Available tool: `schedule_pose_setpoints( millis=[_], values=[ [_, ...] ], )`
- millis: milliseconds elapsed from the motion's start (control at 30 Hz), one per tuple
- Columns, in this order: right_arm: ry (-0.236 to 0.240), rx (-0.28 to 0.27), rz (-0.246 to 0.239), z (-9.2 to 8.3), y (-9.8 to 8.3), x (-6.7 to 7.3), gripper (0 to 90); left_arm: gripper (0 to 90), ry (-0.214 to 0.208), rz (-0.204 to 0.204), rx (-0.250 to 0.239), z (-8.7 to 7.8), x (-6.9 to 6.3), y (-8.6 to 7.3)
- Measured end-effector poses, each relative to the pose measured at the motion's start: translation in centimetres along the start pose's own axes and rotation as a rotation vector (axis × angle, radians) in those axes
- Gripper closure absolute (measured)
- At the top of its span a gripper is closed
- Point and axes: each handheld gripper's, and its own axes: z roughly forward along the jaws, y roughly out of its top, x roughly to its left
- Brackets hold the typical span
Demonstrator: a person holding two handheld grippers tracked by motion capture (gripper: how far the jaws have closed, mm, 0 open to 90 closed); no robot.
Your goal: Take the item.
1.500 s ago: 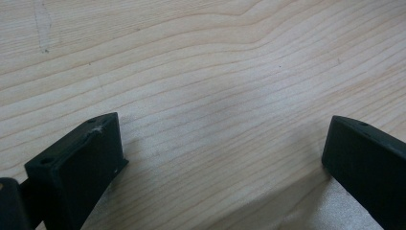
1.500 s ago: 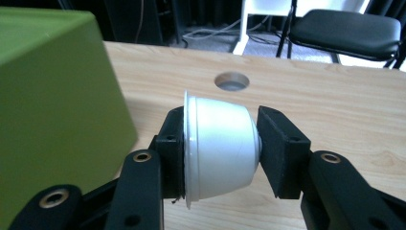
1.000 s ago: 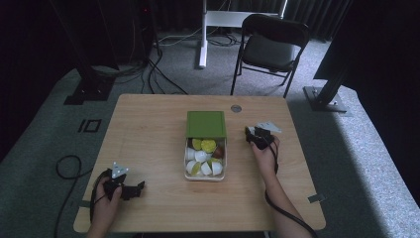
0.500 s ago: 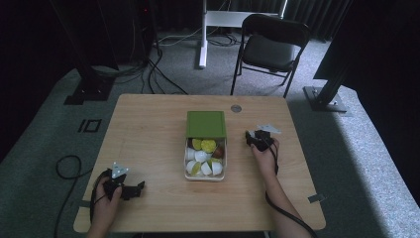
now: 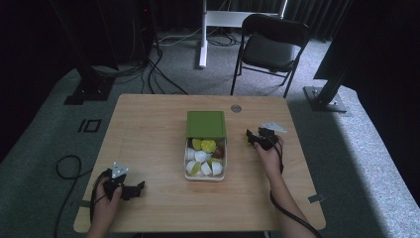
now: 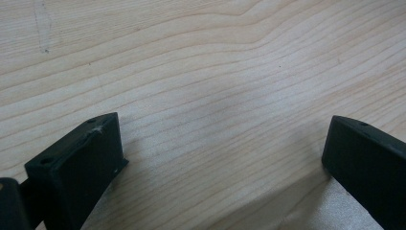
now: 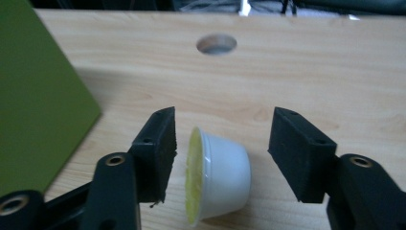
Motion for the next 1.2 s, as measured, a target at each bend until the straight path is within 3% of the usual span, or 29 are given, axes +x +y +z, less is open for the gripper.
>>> schedule_pose_setpoints(
  millis=[200, 267, 333, 433, 533, 633, 667, 833, 1000, 1200],
  values=[
    [0.056, -0.025, -0.047, -1.8, 0.3, 0.1, 38.2, 1.3, 0.000, 0.000, 0.000, 0.0, 0.0, 0.0],
    [0.104, -0.052, -0.076, -2.4, 0.2, 0.3, 35.0, 1.3, 0.000, 0.000, 0.000, 0.0, 0.0, 0.0],
    [0.120, -0.066, -0.114, -3.0, 0.1, 0.5, 31.7, 1.3, 0.000, 0.001, 0.000, 0.0, 0.0, 0.0],
    [0.159, -0.088, -0.133, -4.0, -0.1, 0.7, 28.8, 1.3, 0.000, 0.000, 0.000, 0.0, 0.0, 0.0],
    [0.229, -0.085, -0.143, -4.7, -0.4, 0.9, 24.3, 1.3, 0.000, 0.000, 0.000, 0.0, 0.0, 0.0],
    [0.276, -0.065, -0.164, -5.0, -0.7, 0.9, 19.2, 1.3, 0.000, 0.000, 0.000, 0.0, 0.0, 0.0],
    [0.317, -0.042, -0.243, -5.3, -1.3, 0.9, 15.9, 1.3, 0.000, 0.000, 0.000, 0.0, 0.0, 0.0],
    [0.343, -0.030, -0.258, -5.7, -1.9, 0.9, 15.9, 1.3, 0.000, 0.000, 0.000, 0.0, 0.0, 0.0],
    [0.505, 0.014, -0.398, -6.9, -3.3, 1.2, 17.6, 1.3, 0.000, 0.000, 0.000, 0.0, 0.0, 0.0],
    [0.611, 0.099, -0.505, -7.8, -4.9, 2.0, 17.6, 1.3, 0.000, 0.000, 0.000, 0.0, 0.0, 0.0]
  ],
)
